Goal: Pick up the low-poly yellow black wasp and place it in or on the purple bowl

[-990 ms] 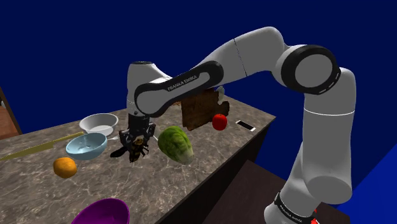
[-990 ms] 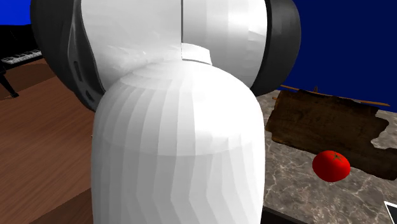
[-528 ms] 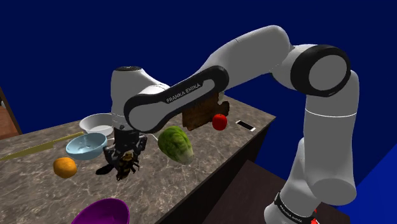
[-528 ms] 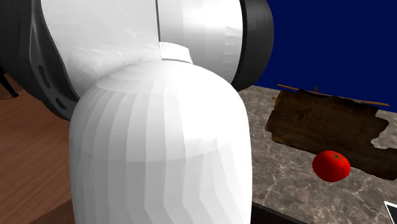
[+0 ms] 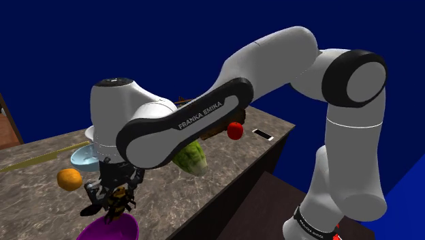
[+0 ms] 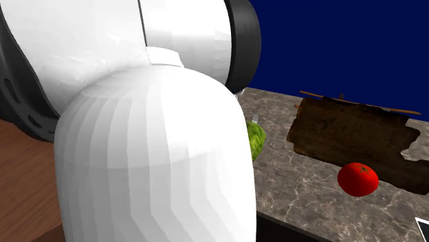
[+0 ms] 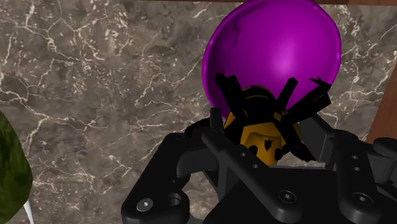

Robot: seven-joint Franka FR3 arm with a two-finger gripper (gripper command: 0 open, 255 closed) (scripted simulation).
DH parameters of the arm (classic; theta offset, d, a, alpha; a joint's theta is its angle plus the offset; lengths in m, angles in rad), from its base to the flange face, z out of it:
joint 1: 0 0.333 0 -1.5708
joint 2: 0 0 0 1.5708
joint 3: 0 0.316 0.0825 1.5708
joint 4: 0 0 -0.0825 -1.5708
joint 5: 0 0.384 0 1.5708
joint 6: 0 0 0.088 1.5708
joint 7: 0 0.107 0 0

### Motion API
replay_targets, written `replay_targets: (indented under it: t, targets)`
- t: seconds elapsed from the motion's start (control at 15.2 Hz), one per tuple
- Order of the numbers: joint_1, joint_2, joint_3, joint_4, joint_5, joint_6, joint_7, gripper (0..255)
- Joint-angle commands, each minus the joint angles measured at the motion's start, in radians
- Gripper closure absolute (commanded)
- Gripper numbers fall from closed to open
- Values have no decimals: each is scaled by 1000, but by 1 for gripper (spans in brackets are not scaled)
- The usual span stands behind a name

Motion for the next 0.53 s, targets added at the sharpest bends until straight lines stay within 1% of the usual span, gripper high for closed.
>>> replay_targets:
  t: [0.0,0.2,0.46]
  targets:
    - [38,25,9,29,-18,-5,55,255]
    - [91,52,20,67,-39,-17,125,255]
    - [95,78,14,47,-50,27,131,255]
